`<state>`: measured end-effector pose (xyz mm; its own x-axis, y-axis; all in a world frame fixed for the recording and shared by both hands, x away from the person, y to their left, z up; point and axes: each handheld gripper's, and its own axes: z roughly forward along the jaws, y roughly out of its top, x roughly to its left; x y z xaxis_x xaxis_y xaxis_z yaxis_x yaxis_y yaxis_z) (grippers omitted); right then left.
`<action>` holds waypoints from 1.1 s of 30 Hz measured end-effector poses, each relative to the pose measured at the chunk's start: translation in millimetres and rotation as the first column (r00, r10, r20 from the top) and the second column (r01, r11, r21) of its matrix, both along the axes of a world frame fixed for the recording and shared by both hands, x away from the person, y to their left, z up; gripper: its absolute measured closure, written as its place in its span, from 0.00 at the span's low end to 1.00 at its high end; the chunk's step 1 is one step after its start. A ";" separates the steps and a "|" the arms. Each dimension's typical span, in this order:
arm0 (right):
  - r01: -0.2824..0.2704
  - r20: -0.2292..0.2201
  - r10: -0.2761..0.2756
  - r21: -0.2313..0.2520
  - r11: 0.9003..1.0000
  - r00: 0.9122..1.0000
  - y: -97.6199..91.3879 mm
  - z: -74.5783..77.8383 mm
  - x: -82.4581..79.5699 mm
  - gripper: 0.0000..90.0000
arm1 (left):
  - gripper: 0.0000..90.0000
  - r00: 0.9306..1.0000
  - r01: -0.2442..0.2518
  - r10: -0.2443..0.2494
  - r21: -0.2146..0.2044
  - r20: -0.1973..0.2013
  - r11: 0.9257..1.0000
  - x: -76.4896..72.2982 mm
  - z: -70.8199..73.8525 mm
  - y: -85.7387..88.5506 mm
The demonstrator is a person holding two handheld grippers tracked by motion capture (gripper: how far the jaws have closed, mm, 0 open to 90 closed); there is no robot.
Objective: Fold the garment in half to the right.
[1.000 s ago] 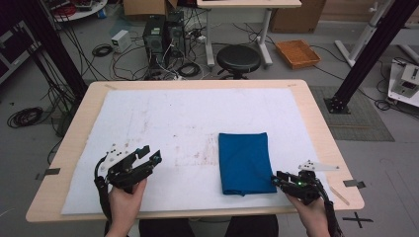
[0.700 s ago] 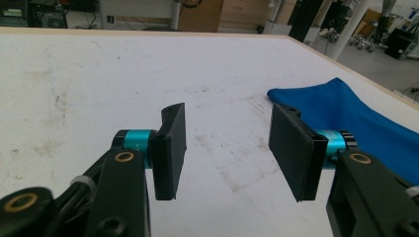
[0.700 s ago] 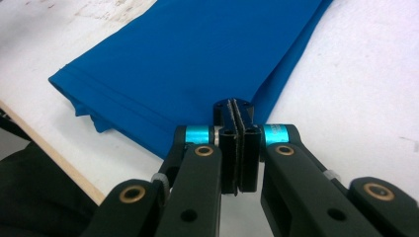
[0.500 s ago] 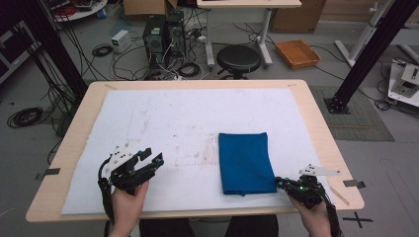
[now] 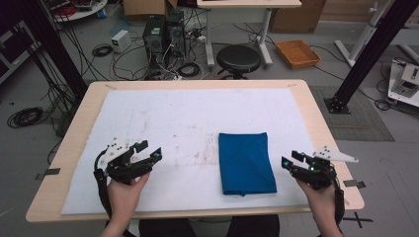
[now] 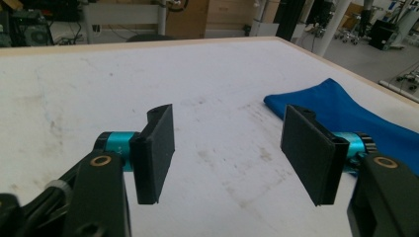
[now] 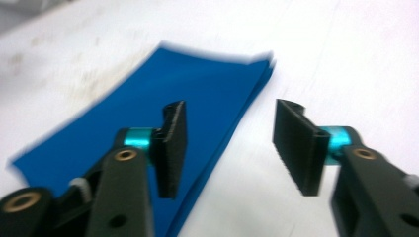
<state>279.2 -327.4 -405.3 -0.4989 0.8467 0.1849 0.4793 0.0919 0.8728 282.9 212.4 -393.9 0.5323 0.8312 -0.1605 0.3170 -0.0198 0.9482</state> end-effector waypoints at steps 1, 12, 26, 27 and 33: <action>0.004 0.015 -0.004 0.016 1.000 1.000 -1.8 4.9 6.0 0.46 | 0.40 1.000 -0.003 0.003 0.005 0.006 1.000 3.6 2.9 1.5; -0.007 0.097 0.004 0.037 0.999 0.995 -4.5 33.1 51.9 0.30 | 0.40 0.995 0.009 -0.021 0.127 0.097 0.992 31.6 22.5 7.7; 0.019 0.105 -0.014 -0.047 0.999 0.994 -13.0 25.6 49.8 0.30 | 0.40 0.997 0.030 -0.040 0.139 0.071 0.990 27.3 11.8 15.4; 0.019 0.101 -0.014 -0.051 0.999 0.995 -12.4 25.5 49.7 0.30 | 0.40 0.997 0.031 -0.041 0.138 0.069 0.990 26.9 11.2 16.1; 0.013 0.098 -0.006 -0.073 0.997 0.995 -8.2 24.3 50.4 0.30 | 0.40 0.998 0.023 -0.032 0.142 0.058 0.990 27.5 9.6 22.9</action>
<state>329.6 -335.6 -381.0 -0.5032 0.8611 0.0726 0.3934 0.1535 0.9065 310.5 235.3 -384.2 0.5606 0.8280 -0.0099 0.2568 -0.1625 0.9527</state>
